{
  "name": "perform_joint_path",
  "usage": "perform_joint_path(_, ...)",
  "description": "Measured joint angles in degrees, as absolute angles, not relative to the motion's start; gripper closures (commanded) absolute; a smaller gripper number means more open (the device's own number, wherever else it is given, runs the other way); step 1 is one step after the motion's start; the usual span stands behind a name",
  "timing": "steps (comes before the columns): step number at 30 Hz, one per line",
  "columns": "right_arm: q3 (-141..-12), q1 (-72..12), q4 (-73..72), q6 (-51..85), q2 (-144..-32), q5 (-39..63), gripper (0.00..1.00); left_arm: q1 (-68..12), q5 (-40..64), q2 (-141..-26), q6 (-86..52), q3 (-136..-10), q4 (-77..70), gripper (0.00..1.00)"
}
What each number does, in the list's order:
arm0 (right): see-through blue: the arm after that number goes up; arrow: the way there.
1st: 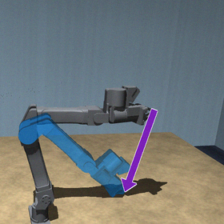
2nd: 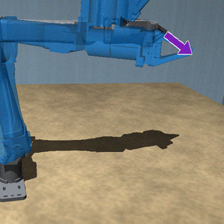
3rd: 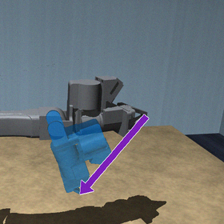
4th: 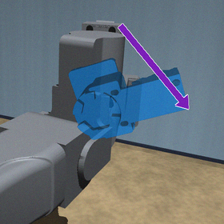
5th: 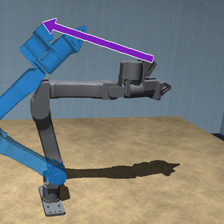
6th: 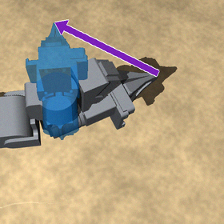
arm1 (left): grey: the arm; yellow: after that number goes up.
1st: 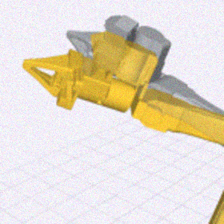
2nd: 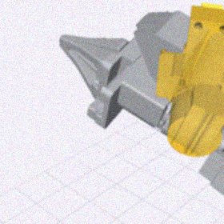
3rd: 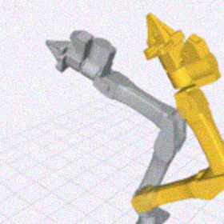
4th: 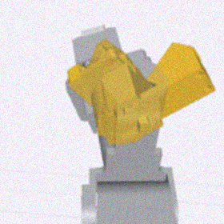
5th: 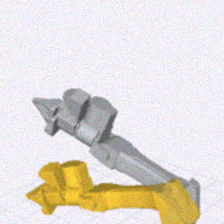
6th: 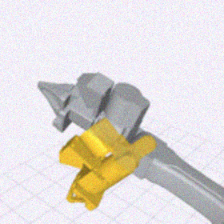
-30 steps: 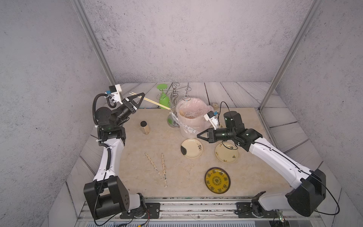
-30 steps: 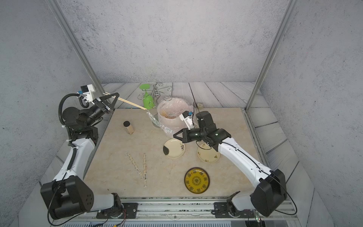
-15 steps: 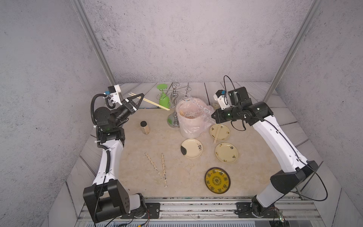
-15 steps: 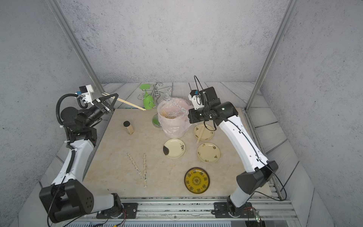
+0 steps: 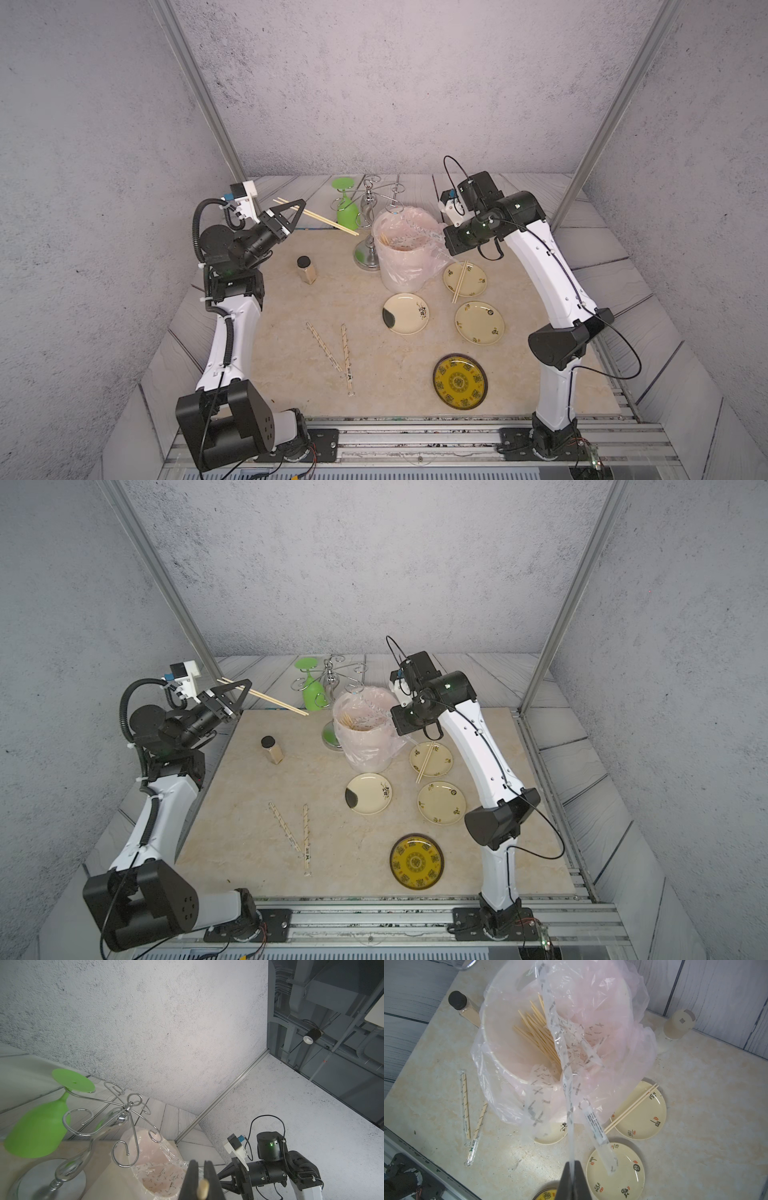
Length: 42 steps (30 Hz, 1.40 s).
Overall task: Remove the packaging of disposable chopsticks
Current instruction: Place the packet bag in the trash bin.
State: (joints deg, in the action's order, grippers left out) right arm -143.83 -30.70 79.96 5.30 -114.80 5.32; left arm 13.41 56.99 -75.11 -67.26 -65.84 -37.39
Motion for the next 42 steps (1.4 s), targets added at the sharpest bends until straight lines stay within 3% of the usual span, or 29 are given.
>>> perform_joint_path(3, -148.0, -31.7, 80.4, 5.2, -118.2, 5.3, 0.9, 13.4, 57.0, -75.1, -67.2, -65.8, -37.3, 1.0)
perform_joint_path(7, -148.9, -32.5, 80.1, 4.8, -121.1, 5.3, 0.7, 13.4, 57.0, -75.1, -67.2, -65.8, -37.0, 1.0)
perform_joint_path(15, -144.2, -32.8, 73.7, 5.8, -120.0, 2.8, 0.6, 13.4, 57.0, -75.1, -67.2, -65.8, -36.6, 1.0)
perform_joint_path(25, -139.1, -32.8, 69.1, 5.0, -117.2, -5.2, 0.6, 13.4, 57.0, -75.1, -66.8, -65.8, -35.9, 1.0)
perform_joint_path(34, -143.1, -32.7, 73.4, 3.8, -119.0, -8.2, 0.53, 13.4, 57.0, -75.1, -66.2, -65.8, -35.0, 1.0)
perform_joint_path(42, -137.4, -32.7, 74.2, 3.9, -118.5, -8.2, 0.48, 13.4, 57.0, -75.1, -65.8, -65.8, -34.5, 1.0)
